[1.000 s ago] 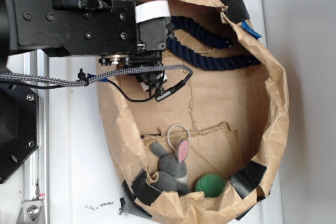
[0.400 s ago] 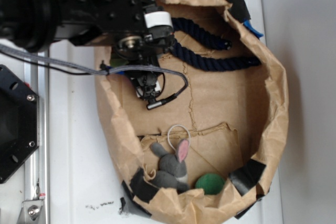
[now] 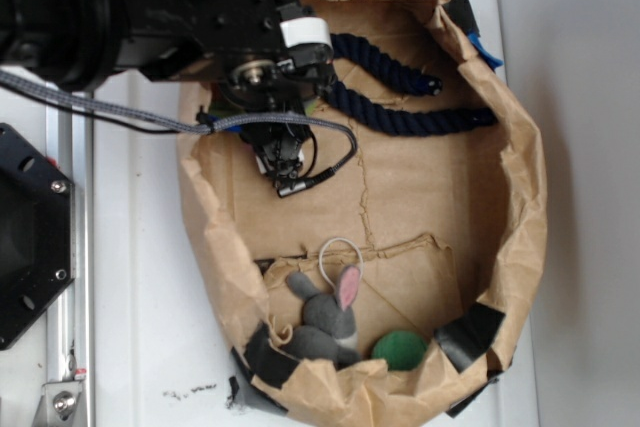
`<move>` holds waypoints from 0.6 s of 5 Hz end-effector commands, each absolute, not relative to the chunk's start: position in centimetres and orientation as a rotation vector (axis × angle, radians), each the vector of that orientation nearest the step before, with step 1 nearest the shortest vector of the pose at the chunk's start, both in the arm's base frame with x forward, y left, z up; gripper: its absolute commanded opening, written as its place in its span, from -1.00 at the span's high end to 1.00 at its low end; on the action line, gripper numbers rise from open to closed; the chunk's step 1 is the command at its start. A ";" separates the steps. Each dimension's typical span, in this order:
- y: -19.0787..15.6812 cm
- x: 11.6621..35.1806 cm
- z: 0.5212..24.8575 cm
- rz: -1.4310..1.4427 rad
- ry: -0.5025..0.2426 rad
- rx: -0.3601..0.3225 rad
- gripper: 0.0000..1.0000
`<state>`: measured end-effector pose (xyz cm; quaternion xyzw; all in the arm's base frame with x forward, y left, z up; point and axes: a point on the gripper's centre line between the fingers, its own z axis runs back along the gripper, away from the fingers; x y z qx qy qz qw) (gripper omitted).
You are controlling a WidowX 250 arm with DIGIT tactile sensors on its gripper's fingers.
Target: Grab the green animal.
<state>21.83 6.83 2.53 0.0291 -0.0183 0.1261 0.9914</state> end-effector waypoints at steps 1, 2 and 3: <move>8.2 22.0 3.6 0.290 -0.060 0.062 1.00; 7.7 23.2 5.3 0.256 -0.056 0.081 1.00; 4.5 27.0 10.3 0.157 -0.105 -0.055 1.00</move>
